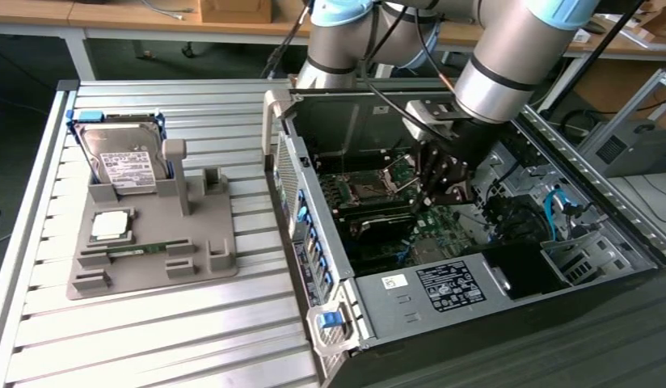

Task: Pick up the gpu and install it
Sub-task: 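Press down on the gpu until it lock into place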

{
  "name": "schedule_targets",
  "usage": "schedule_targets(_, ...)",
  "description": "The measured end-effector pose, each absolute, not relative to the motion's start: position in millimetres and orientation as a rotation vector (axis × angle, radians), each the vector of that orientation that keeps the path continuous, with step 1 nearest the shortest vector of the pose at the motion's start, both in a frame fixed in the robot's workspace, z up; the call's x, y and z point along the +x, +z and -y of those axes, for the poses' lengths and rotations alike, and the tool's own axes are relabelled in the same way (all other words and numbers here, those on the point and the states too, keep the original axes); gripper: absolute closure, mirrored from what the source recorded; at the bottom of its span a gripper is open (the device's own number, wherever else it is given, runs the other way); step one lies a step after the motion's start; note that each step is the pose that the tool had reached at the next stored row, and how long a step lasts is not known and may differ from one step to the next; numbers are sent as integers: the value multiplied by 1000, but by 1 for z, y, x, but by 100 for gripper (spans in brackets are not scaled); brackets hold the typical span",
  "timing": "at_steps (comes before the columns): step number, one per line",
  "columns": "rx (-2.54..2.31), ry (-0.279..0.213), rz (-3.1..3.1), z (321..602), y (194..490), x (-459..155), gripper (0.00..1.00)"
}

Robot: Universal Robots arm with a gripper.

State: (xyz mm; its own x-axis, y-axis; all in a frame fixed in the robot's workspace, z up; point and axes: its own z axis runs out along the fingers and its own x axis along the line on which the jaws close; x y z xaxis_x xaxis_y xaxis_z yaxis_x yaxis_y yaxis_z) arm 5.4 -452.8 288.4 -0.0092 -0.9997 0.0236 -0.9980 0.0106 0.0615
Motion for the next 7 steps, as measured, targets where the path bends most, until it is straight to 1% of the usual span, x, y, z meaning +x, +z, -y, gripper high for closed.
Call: schedule_targets(7,2168,-42,2189,453,288,7,89)
